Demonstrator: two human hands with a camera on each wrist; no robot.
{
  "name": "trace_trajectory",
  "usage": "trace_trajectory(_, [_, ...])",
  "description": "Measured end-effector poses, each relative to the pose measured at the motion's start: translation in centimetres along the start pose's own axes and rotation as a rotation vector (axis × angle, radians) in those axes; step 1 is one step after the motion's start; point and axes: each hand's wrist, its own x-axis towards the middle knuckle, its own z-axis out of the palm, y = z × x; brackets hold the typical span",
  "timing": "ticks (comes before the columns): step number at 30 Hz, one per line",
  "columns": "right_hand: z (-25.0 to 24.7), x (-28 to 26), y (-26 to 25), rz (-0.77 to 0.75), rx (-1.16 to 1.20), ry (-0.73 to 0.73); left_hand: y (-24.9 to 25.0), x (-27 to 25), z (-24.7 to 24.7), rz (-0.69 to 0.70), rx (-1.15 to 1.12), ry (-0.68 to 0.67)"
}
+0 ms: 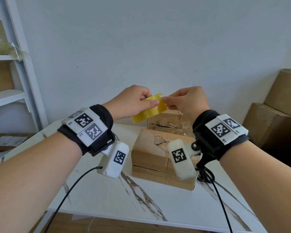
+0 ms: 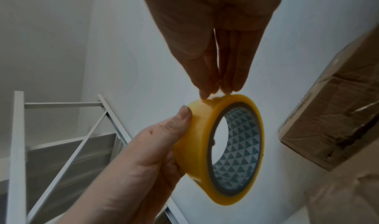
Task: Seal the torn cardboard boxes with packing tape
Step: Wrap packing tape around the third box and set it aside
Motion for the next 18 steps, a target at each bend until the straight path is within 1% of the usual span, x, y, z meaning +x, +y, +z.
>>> trace_trajectory(3, [0.0,0.0,-0.3,0.01,0.016,0.006,-0.3,-0.1,0.0,-0.006,0.004,-0.04])
trace_trajectory(5, [-0.1,0.1,-0.4,-0.001,0.0,0.008,-0.7,-0.2,-0.2,-0.047,-0.049,-0.11])
trace_trajectory(7, [-0.4,0.0,-0.3,-0.018,-0.046,-0.025,-0.9,-0.5,-0.7,-0.079,-0.119,-0.168])
trace_trajectory(9, [-0.5,0.0,-0.1,-0.001,-0.068,-0.081,-1.0,-0.4,-1.2,-0.082,-0.126,-0.163])
trace_trajectory(11, [-0.6,-0.2,0.2,0.045,-0.065,-0.131,-0.9,-0.1,-1.8,-0.085,-0.083,-0.147])
trace_trajectory(13, [-0.7,-0.3,0.4,0.085,-0.031,-0.158,-0.8,0.2,-2.1,-0.088,0.016,-0.146])
trace_trajectory(15, [-0.8,-0.4,0.2,0.12,0.023,-0.182,-0.9,0.3,-2.2,-0.087,0.13,-0.111])
trace_trajectory(18, [-0.9,-0.6,-0.1,0.151,0.044,-0.223,-0.9,0.4,-2.3,-0.092,0.194,-0.08])
